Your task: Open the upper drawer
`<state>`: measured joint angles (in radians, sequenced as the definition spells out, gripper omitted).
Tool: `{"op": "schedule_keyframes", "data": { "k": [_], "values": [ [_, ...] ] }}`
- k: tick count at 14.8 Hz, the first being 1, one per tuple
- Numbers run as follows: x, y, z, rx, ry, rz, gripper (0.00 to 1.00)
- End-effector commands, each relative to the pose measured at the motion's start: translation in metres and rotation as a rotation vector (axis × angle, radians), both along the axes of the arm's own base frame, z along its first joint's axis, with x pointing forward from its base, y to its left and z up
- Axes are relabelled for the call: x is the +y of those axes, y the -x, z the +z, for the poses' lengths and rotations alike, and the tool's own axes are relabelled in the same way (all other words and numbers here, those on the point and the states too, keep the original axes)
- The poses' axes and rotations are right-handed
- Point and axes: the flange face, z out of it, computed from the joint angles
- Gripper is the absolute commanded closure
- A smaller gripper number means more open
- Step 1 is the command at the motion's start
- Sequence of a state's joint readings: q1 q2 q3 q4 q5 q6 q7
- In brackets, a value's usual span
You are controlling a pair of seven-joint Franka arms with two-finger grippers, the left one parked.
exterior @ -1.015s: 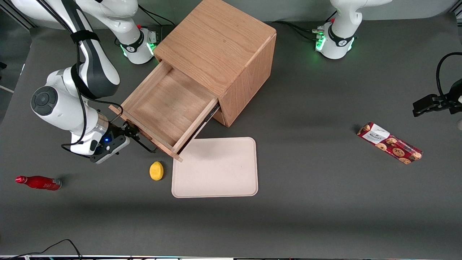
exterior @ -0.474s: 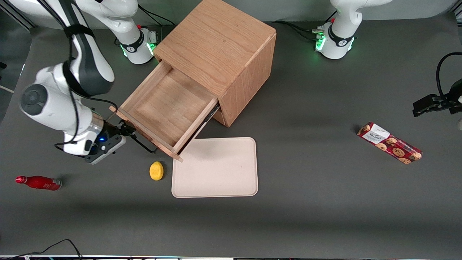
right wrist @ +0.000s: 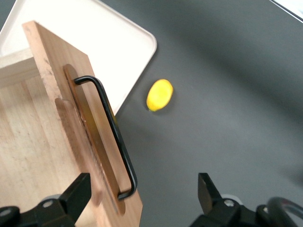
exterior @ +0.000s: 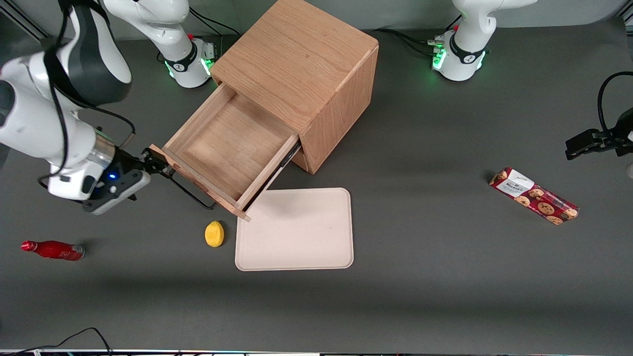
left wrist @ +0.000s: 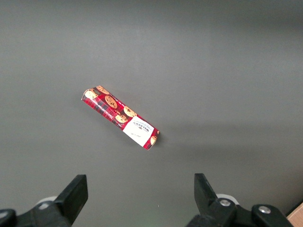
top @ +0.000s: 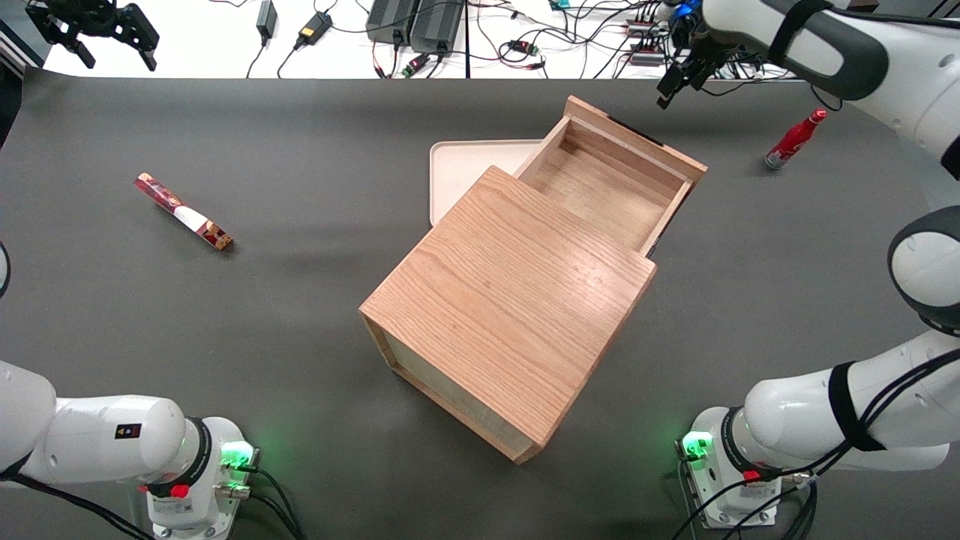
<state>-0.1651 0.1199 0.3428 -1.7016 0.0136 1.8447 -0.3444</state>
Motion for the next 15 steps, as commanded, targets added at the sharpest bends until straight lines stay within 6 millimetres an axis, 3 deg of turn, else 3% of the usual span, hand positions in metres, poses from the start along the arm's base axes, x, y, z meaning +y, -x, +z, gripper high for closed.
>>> {"op": "schedule_keyframes", "data": {
  "k": [1,4,8,12,15],
  "values": [
    [-0.027,0.025,0.044,-0.002,0.04,-0.17,0.0],
    [-0.071,0.049,0.078,0.008,0.045,-0.353,0.0],
    [-0.111,0.088,0.111,0.047,0.048,-0.592,0.0],
    [-0.119,0.112,0.134,0.05,0.038,-0.698,0.0],
    [-0.118,0.104,0.128,0.042,0.035,-0.697,0.0]
  ]
}}
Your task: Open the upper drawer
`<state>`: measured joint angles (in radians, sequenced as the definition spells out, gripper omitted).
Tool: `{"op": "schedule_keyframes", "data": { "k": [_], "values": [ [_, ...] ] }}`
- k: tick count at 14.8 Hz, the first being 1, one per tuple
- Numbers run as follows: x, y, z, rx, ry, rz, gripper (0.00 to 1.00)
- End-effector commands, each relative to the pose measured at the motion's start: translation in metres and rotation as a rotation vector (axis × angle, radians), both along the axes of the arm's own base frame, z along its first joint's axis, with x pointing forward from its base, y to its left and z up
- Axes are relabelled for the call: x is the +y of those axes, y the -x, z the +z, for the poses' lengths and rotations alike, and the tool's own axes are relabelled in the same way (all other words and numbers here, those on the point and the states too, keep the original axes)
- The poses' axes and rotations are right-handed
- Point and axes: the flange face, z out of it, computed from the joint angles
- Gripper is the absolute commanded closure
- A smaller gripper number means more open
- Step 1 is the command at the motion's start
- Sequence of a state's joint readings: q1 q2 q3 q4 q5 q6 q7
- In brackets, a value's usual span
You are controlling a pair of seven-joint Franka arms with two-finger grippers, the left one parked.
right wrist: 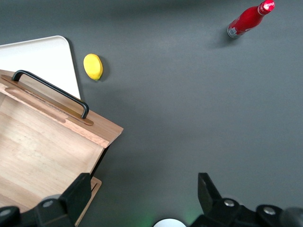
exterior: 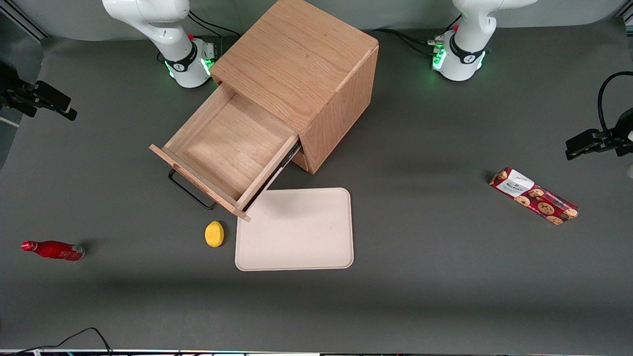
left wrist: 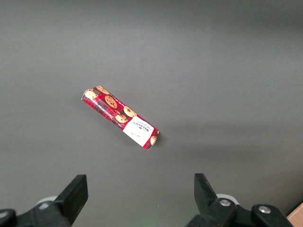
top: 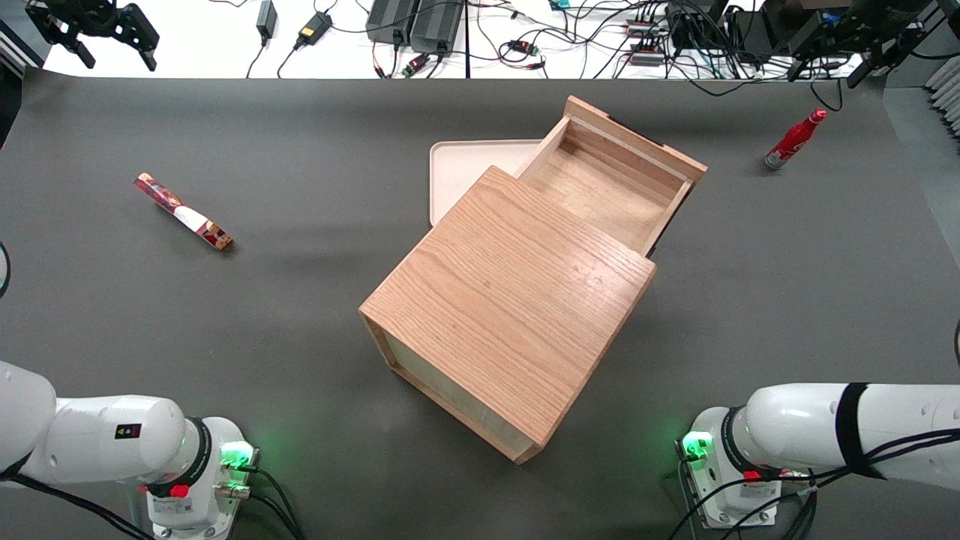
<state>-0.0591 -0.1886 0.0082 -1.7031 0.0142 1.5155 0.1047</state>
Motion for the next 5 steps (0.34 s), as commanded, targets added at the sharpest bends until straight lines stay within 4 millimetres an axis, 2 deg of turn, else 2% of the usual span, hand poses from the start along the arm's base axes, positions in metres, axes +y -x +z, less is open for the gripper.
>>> {"op": "schedule_keyframes", "data": {
  "k": [1,5],
  "values": [
    [0.0029,-0.0077,-0.0115,-0.009,-0.001,-0.027,0.0],
    [0.0007,-0.0173,-0.0192,-0.022,0.0,-0.029,0.0]
  ]
}}
